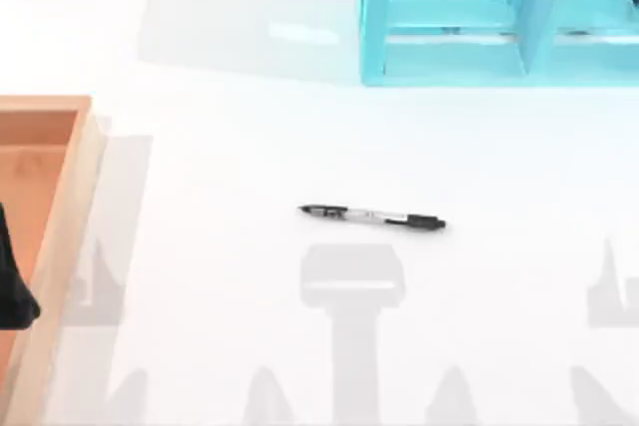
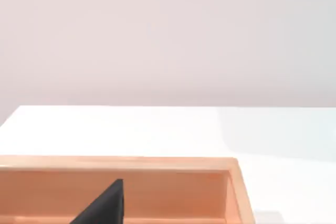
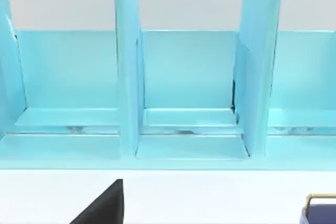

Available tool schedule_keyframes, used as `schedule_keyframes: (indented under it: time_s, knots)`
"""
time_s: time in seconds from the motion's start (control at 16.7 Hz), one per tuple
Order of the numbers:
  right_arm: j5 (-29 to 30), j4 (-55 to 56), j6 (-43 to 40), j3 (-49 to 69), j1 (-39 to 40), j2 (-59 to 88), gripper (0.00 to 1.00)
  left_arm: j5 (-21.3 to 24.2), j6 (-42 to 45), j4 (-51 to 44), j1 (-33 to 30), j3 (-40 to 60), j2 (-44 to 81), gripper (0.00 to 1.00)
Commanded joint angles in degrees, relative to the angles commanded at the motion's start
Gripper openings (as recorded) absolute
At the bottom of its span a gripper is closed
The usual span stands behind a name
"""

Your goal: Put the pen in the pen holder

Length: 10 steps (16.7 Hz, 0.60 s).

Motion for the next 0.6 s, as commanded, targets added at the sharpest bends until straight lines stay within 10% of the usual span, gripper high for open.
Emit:
schedule_keyframes:
  time_s: [0.6]
  knots:
    - [0.5, -9.0, -6.1, 11.6, 6.9, 18.6, 1.0, 0.0, 0.0, 0.0, 0.0, 0.0, 0.0, 1.0]
